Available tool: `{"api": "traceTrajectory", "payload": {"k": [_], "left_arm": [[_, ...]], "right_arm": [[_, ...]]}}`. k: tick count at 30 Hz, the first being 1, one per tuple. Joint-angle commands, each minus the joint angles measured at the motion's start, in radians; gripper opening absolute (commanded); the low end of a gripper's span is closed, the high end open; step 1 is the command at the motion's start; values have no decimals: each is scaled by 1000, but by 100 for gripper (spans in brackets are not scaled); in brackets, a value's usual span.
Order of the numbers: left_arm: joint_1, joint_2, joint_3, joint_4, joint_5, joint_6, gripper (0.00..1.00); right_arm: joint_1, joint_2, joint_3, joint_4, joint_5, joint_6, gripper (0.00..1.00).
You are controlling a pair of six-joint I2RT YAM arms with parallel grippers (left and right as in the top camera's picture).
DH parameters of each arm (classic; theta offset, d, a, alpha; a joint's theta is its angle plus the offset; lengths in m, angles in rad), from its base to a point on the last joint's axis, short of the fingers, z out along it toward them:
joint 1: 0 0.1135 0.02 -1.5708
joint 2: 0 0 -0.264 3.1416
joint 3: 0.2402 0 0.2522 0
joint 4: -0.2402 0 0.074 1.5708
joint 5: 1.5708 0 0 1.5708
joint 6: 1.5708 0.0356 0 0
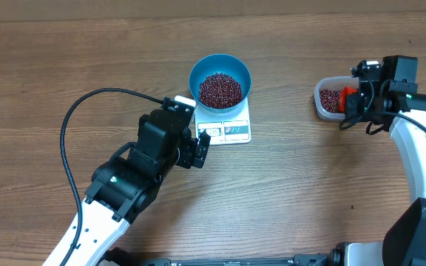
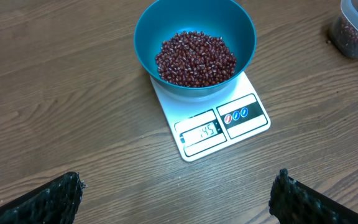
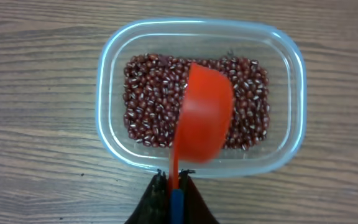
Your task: Scoop item into bowl and weigh 150g on scale
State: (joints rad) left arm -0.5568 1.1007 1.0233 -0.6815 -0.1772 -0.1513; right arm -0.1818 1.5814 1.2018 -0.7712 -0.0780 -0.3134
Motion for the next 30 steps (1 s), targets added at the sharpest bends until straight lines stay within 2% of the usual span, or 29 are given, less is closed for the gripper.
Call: {"api": "traceTrajectory", "payload": {"k": [1,20,30], "left_arm": [[-6,5,-2,0,-13,-2,99],[-6,5,-2,1,-13,-3,100],[-6,5,-2,1,-13,-3,100]], "right_arm": [[-4,2,-6,6,-6,3,4],[-4,10,-6,56,-6,-26,4],[-4,126,-6,68,-3,-61,4]]}}
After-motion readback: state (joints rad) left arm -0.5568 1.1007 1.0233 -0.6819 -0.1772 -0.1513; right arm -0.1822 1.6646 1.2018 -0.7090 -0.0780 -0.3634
